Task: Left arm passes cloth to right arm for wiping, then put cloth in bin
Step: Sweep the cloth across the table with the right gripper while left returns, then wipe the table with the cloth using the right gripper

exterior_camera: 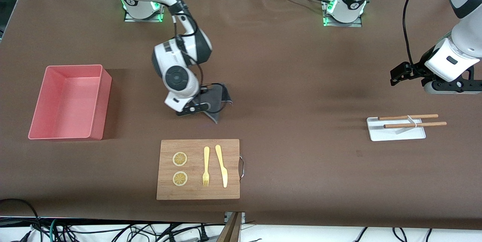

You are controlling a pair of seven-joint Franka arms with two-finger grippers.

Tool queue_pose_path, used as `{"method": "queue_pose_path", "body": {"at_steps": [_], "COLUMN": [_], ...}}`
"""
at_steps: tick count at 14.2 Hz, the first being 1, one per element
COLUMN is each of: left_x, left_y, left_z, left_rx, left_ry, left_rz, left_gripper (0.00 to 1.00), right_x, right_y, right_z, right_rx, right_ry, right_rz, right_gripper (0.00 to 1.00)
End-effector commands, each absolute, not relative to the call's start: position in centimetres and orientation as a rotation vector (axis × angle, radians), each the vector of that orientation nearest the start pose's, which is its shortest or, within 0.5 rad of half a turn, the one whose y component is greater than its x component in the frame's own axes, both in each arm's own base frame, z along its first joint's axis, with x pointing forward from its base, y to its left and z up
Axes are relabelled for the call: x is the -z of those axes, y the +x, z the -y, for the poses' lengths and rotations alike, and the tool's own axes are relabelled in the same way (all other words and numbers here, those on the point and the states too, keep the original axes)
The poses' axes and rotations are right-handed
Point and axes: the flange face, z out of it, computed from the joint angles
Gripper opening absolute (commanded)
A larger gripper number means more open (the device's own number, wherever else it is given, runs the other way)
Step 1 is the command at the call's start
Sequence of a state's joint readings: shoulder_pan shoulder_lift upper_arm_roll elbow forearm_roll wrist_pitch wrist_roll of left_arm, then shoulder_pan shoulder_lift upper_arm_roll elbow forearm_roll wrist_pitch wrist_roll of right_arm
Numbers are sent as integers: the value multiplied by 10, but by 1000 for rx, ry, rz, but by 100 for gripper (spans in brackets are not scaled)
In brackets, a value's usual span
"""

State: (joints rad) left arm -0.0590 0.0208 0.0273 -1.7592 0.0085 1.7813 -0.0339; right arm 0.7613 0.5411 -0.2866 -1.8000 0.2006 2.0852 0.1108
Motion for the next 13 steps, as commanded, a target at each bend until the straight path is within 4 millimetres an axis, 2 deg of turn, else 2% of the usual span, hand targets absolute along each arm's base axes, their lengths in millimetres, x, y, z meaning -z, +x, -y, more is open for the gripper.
{"method": "queue_pose_path", "body": {"at_steps": [1,5,7,8,10,13], "left_x": [-545,-555,-555,-555,-555,-554], "left_y": [565,567,567,567,567,567], "left_z": [24,39,38,36,32,33], "left_rx": [5,42,42,41,40,33], "left_ry": [-3127,-3029,-3030,-3038,-3041,-3041], "left_rz": [-69,-159,-158,-154,-149,-151], "left_gripper": [100,100,100,100,100,100], "right_x": [-249,-259,-267,-271,-284,-322], "right_y": [534,543,547,548,553,572], "right_z": [-221,-99,-55,-42,-32,-46], "right_rx": [-328,-359,-376,-385,-403,-448], "right_ry": [-3102,-3046,-3017,-3010,-2994,-2971], "right_rz": [527,713,792,802,811,810], "right_gripper": [0,0,0,0,0,0]}}
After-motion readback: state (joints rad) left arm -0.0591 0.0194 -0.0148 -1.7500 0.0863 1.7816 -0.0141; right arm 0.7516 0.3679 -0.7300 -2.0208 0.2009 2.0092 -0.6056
